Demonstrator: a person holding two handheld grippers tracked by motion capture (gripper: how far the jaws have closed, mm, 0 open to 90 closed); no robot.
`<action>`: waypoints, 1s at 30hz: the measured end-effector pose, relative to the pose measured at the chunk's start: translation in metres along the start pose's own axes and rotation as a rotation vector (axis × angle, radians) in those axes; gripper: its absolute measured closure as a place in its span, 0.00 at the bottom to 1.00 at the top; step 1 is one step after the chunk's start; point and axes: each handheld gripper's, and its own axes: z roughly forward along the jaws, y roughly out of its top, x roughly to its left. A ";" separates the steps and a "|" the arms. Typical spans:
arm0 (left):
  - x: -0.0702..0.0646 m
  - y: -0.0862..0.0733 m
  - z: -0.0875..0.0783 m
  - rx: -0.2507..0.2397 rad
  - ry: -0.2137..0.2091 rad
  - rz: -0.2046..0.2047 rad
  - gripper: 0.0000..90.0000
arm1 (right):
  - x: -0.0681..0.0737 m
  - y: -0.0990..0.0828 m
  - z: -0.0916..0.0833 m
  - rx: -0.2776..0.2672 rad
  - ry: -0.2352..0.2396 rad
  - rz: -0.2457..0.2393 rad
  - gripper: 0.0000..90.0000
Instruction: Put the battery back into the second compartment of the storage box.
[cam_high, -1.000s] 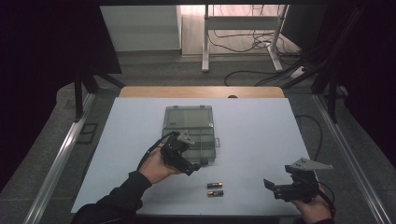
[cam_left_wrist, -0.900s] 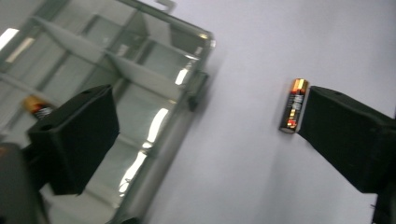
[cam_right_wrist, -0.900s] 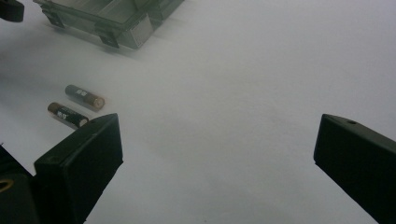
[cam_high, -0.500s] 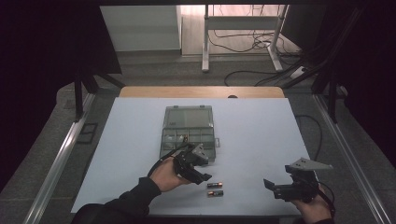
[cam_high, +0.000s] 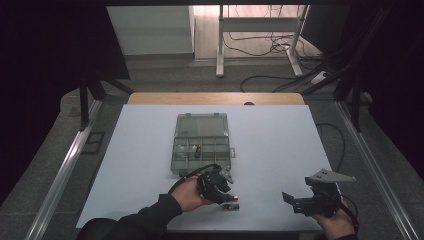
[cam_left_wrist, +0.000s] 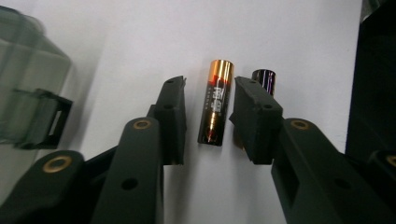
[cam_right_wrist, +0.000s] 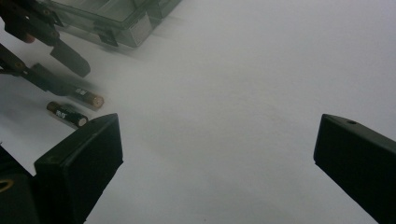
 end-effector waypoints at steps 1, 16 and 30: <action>-0.001 0.000 0.002 0.002 0.003 0.003 0.75 | 0.000 0.000 0.000 0.000 0.000 0.000 0.02; 0.000 0.003 0.001 0.005 0.049 -0.009 0.86 | 0.000 0.000 0.000 0.002 0.004 0.002 0.02; 0.010 0.005 -0.023 -0.036 0.124 -0.036 0.86 | -0.001 0.000 0.000 0.001 0.005 0.005 0.02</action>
